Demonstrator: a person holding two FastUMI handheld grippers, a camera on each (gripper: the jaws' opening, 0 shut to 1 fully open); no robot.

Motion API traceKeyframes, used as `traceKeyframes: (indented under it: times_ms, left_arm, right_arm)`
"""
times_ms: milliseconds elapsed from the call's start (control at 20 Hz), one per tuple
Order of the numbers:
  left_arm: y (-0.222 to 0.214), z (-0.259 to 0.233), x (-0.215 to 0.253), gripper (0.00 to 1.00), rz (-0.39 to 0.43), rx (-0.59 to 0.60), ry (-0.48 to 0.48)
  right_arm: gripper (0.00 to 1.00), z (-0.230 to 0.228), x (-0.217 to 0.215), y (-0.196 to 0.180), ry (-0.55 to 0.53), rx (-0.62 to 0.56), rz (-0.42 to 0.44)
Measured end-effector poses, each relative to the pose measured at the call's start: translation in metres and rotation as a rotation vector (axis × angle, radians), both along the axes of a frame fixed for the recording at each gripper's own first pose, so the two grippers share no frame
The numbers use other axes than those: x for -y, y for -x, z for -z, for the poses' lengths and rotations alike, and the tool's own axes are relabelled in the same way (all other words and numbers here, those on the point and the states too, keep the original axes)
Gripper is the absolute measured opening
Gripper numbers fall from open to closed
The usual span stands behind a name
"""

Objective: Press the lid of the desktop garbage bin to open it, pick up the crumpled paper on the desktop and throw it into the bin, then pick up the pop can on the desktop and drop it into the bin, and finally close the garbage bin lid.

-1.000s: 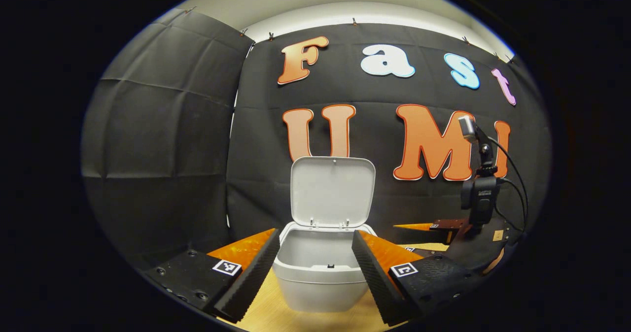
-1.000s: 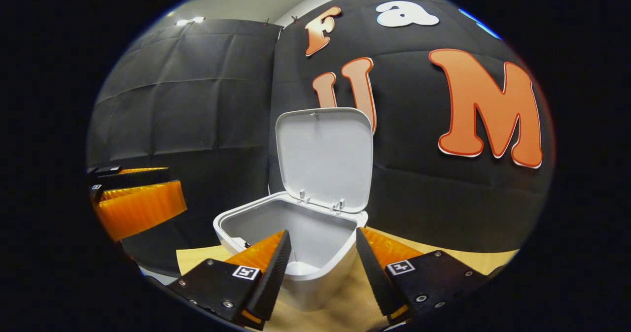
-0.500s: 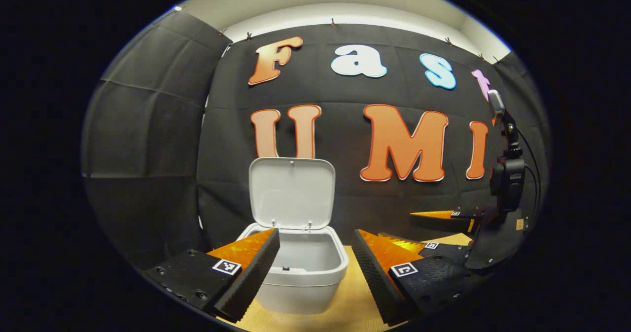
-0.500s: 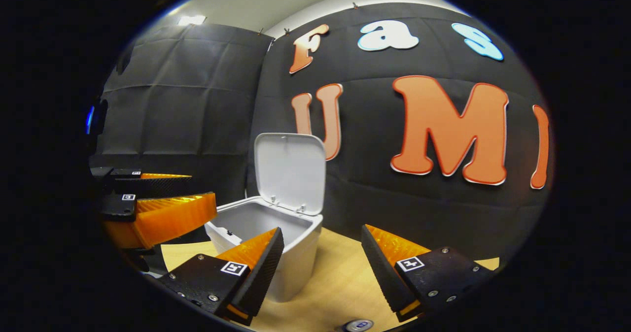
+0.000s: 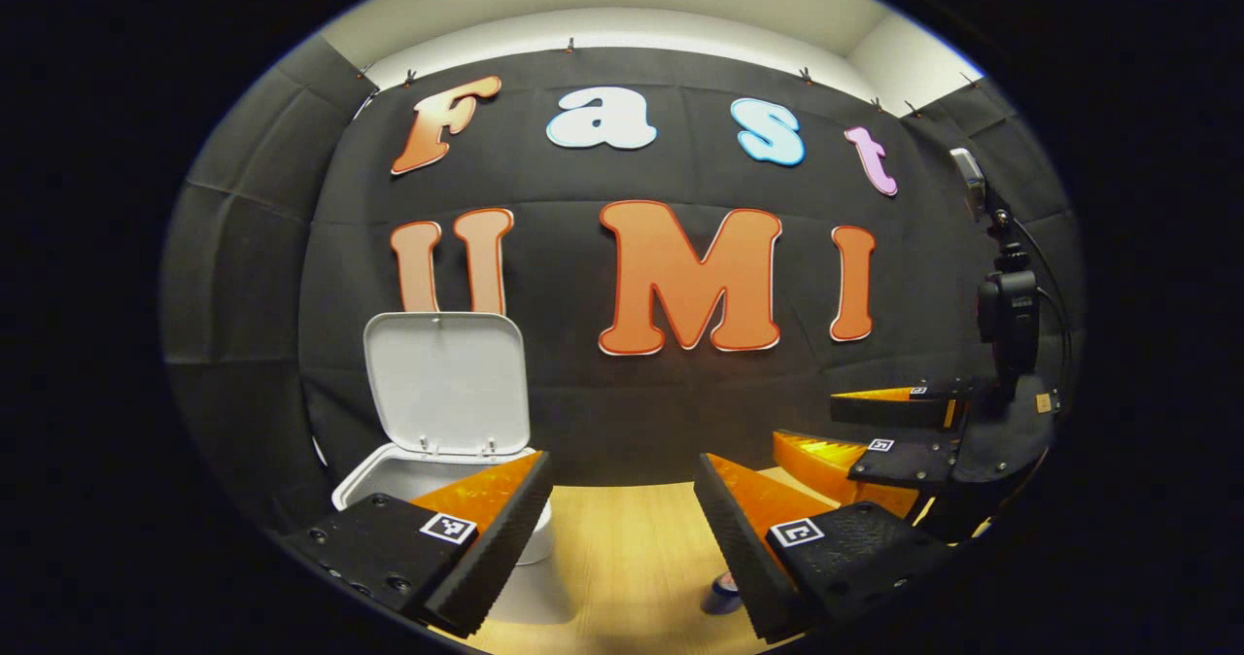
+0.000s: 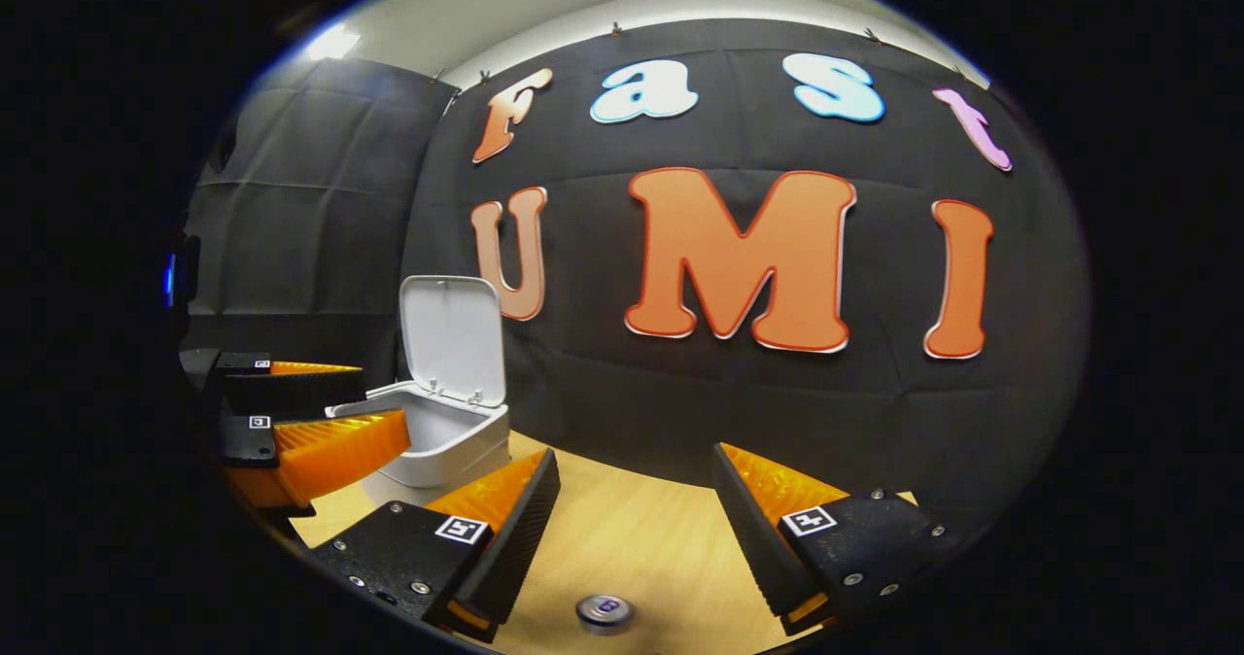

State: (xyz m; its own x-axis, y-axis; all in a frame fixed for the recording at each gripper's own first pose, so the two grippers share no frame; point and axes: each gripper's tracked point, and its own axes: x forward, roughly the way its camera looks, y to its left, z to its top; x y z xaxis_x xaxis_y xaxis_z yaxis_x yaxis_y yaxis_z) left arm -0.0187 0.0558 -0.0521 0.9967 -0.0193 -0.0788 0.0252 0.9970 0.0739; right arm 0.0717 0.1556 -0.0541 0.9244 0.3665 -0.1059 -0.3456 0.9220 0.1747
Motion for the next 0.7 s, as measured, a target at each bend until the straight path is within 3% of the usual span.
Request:
traceKeyframes:
  times_ms: [400,700]
  left_arm:
    - [-0.005,0.019,0.06,0.94,0.104,-0.024,0.005]
    - [-0.008,0.072,0.092,0.93,0.142,-0.1,0.02]
  right_arm:
    - [0.94,0.017,0.096,0.019,0.005,-0.034,0.178]
    - [0.94,0.037,0.126,0.04,0.013,-0.085,0.234]
